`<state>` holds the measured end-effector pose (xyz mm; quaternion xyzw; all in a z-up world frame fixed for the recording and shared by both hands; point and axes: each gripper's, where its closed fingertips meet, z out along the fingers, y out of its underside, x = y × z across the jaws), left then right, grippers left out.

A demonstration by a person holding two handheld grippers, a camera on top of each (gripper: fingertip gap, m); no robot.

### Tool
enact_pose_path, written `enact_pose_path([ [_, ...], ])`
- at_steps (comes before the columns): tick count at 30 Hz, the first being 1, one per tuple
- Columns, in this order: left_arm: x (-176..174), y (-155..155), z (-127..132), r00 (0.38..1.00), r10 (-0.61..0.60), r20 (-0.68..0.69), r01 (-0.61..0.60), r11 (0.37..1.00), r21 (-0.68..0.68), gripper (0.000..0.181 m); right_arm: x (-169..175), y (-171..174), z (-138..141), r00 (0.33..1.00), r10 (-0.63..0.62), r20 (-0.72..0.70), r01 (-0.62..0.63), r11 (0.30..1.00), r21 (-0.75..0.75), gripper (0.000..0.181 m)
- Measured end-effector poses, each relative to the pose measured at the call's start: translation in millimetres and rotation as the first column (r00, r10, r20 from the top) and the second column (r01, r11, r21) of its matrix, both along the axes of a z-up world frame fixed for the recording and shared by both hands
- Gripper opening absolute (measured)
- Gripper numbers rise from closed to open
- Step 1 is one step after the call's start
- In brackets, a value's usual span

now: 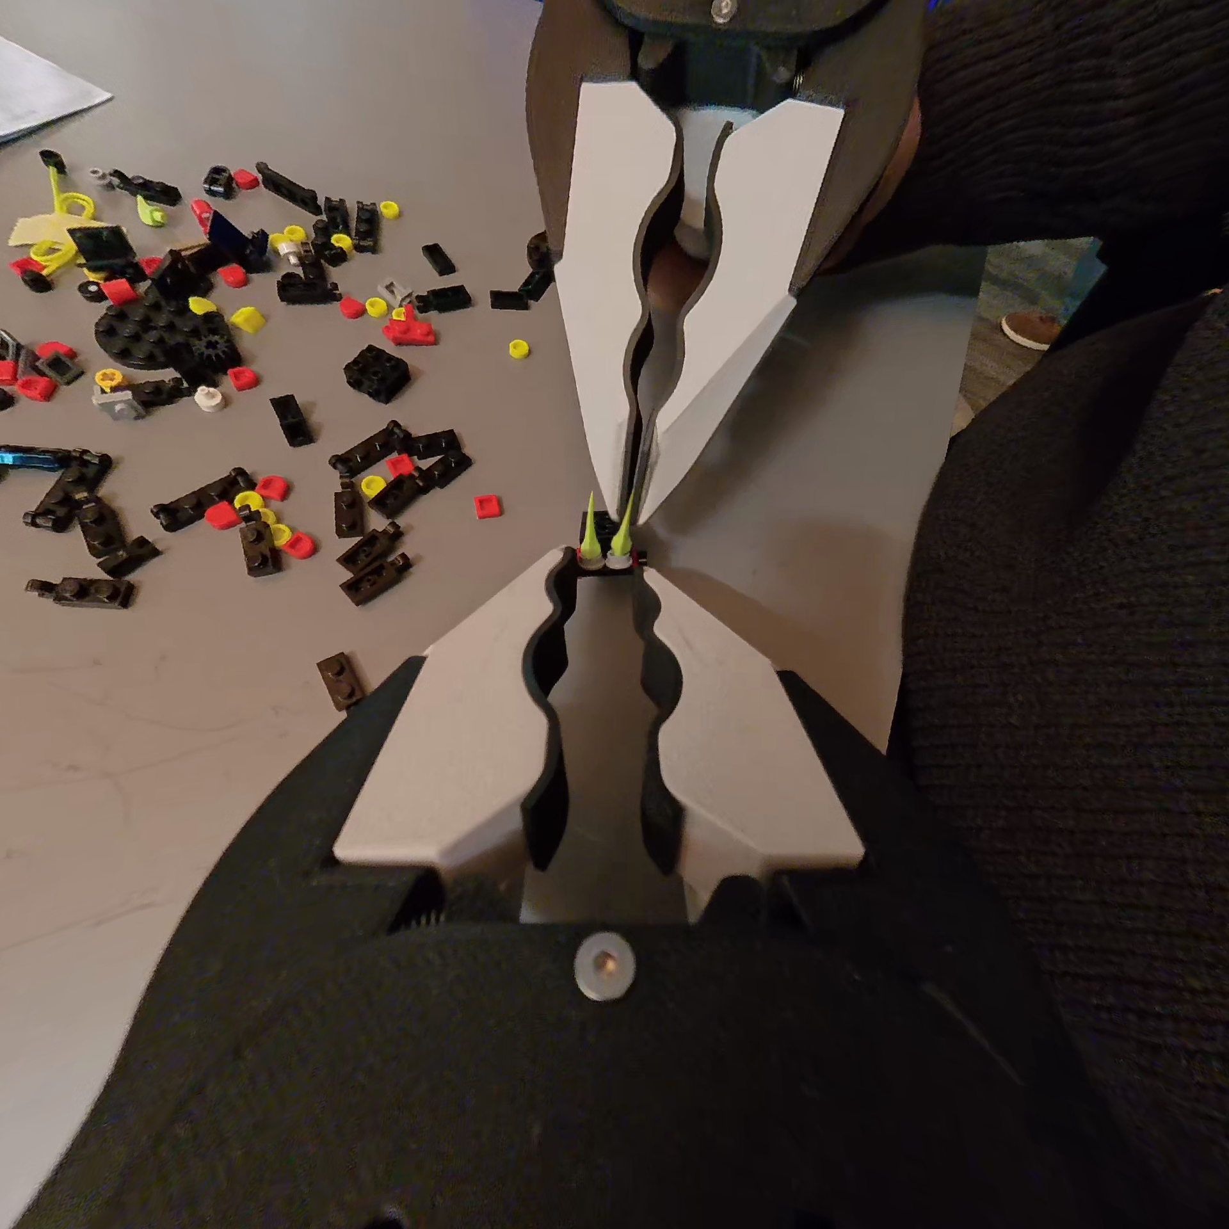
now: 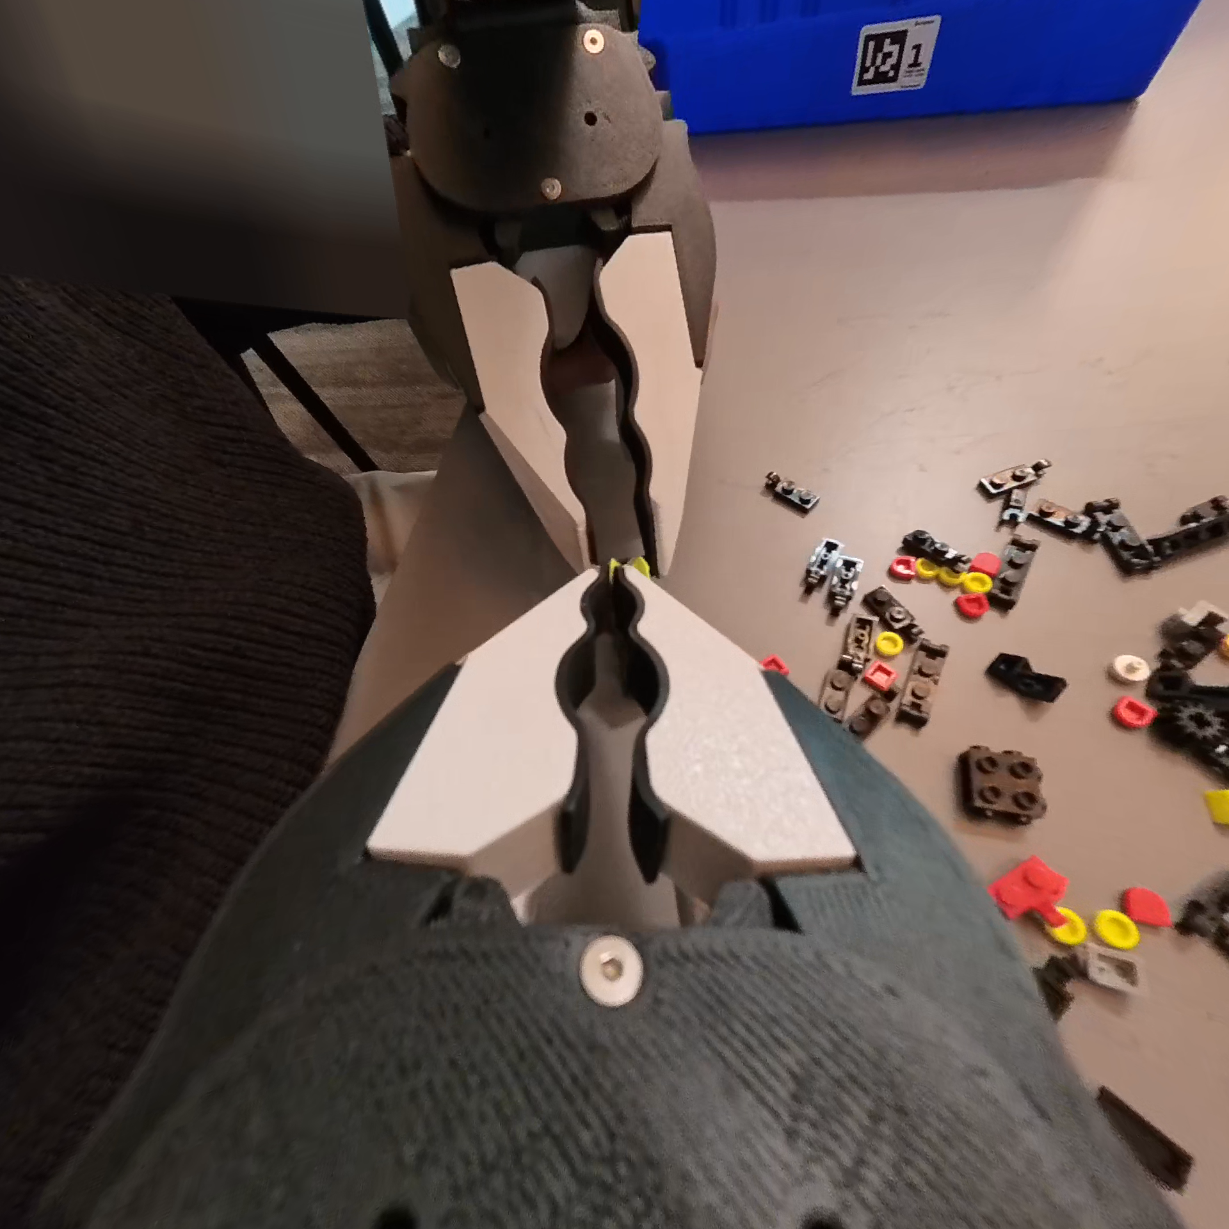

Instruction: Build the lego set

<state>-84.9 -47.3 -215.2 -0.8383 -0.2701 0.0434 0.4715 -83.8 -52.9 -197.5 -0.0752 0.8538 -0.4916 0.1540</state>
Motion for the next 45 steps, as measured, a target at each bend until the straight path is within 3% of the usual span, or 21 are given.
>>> enact_pose_path([
  [33, 3.9, 3.2, -3.4, 0.999, -0.004, 0.042, 0.005, 1.0, -0.015, 0.013, 4.8, 0.7, -3.7, 0.999, 0.033, 0.011, -0.033, 0.999, 0.005, 0.0],
  [45, 3.7, 7.3, -6.8, 0.998, -0.001, 0.056, 0.003, 1.0, -0.03, 0.013, 5.1, 5.8, -7.0, 0.998, 0.04, -0.052, -0.038, 0.999, 0.028, 0.0],
])
